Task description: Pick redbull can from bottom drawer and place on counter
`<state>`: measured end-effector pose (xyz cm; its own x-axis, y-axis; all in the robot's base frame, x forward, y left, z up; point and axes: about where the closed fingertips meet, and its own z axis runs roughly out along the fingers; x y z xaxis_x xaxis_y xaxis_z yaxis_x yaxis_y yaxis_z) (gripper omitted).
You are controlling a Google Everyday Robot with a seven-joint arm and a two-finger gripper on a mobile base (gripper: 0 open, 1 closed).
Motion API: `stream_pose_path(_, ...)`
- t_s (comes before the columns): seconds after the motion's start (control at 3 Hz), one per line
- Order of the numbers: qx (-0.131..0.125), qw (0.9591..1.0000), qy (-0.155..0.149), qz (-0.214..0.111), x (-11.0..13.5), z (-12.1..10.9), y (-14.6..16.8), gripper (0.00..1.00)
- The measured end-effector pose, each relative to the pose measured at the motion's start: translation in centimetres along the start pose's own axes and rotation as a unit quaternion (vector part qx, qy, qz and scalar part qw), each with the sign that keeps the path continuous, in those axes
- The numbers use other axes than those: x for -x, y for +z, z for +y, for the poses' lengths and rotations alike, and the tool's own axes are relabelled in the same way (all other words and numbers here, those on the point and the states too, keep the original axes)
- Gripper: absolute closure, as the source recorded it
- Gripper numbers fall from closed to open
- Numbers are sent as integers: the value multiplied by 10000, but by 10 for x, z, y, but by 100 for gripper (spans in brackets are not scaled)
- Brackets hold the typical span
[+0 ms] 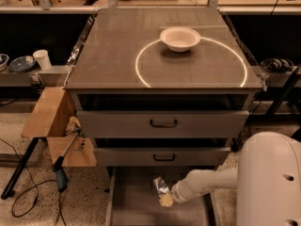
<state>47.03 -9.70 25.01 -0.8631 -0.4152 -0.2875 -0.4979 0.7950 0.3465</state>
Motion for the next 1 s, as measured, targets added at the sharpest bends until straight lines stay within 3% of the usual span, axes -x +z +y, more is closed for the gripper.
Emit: stream_pose_path(1.0,-138,9999,-67,-42,-23,4,-40,100)
